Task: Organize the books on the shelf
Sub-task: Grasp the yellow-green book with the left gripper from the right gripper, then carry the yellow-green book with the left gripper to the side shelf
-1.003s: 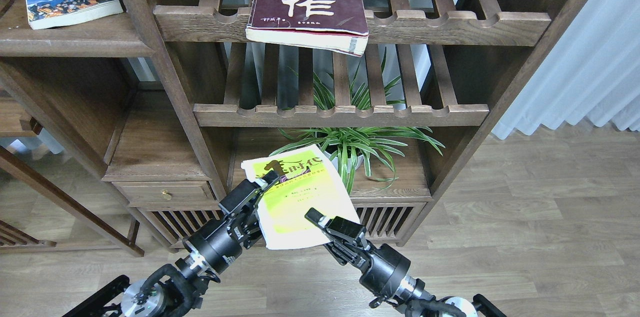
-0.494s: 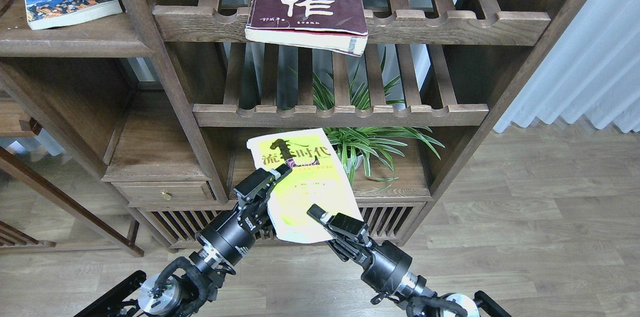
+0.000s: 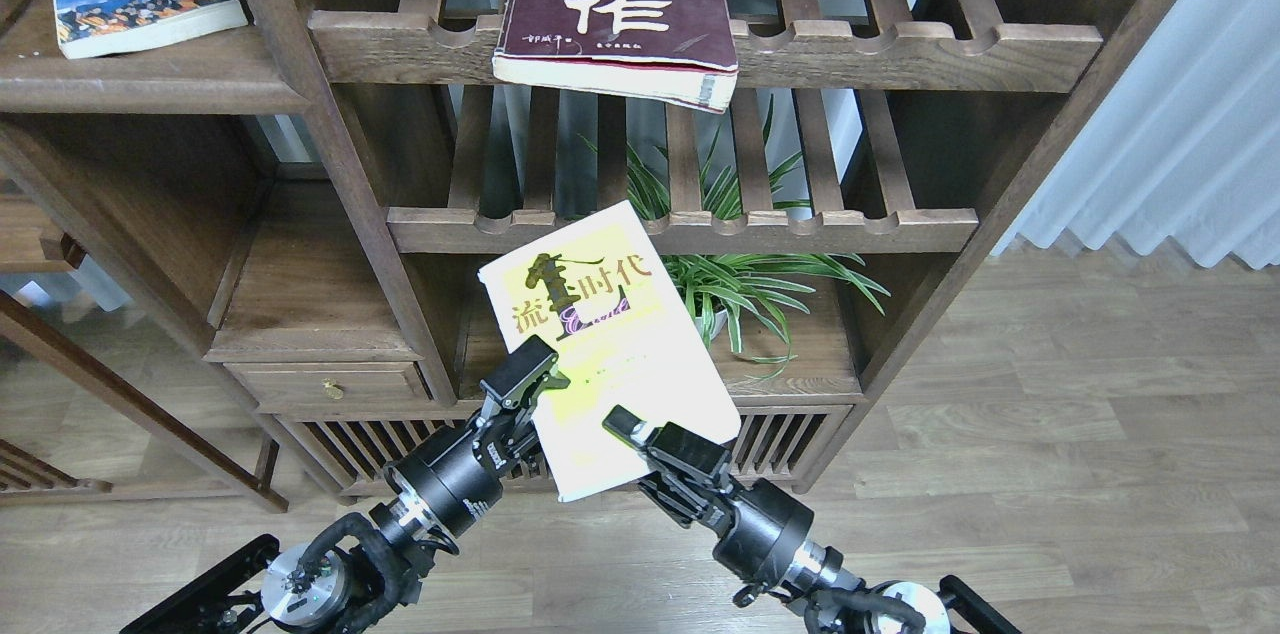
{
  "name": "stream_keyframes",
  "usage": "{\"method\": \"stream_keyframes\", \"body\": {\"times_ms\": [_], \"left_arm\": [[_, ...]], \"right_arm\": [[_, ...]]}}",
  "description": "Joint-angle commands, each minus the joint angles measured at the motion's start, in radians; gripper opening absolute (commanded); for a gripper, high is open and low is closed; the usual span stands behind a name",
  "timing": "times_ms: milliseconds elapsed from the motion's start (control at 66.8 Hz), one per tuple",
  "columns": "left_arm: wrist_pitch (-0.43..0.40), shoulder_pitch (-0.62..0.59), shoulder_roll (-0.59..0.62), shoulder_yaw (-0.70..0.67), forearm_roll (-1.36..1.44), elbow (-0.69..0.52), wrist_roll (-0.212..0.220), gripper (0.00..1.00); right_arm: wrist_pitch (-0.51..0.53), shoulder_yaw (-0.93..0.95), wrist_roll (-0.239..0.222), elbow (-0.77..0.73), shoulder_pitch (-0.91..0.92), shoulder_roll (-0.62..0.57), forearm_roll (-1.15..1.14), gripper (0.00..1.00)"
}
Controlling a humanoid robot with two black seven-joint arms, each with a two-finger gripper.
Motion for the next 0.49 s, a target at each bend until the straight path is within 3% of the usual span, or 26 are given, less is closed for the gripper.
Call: {"method": "stream_keyframes", "body": {"times_ms": [0, 254, 299, 479], "left_arm": [[0.0, 0.004, 0.061, -0.01, 0.001, -0.016, 0.025, 0.0], [0.0, 0.007, 0.271, -0.014, 0.002, -0.058, 0.065, 0.0], [0.0, 0.007, 0.389, -0.015, 0.002, -0.082, 0.094, 0.01], [0.0, 0.008, 0.598, -0.014, 0.007, -0.154, 0.14, 0.01]], "right_arm": [[0.0, 0.004, 0.0, -0.014, 0.002, 0.0, 0.001, 1.0], [0.0, 0.003, 0.0, -0.108, 0.031, 0.0, 0.001, 1.0], [0.0, -0.002, 0.0, -0.133, 0.037, 0.0, 0.001, 1.0], [0.0, -0.009, 0.0, -0.165, 0.05, 0.0, 0.0, 1.0]]}}
